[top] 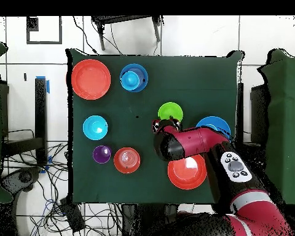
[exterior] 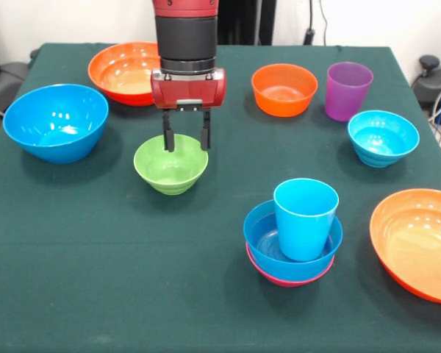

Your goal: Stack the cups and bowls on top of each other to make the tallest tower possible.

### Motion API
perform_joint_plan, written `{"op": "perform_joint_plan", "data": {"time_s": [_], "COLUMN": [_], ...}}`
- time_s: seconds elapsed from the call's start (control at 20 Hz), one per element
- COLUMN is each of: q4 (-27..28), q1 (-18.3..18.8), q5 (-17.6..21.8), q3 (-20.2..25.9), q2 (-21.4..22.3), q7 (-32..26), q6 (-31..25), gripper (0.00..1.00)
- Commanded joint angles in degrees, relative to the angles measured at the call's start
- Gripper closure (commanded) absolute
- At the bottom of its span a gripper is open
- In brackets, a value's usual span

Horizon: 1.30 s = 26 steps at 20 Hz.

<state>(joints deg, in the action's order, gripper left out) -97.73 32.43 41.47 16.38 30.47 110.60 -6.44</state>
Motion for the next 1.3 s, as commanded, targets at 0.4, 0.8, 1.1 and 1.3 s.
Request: {"op": "perform_joint_plan", "data": {"time_s": [0.4, 0.8, 1.1, 1.3], "q4": [0.8, 1.96, 2.19, 1.69], "q1": [-3.93, -6.56, -8.91, -5.93], "q5": [3.29, 2.91, 2.28, 1.64], "q3": [0.75, -1.29, -3.43, -1.09], "q2": [0.17, -0.71, -1.33, -2.3], "q7": [-1.96, -0.31, 1.52, 0.31], "q6": [-4.1, -3.0, -1.51, -1.68], "gripper": [0.0, 0.0, 0.0, 0.0]}}
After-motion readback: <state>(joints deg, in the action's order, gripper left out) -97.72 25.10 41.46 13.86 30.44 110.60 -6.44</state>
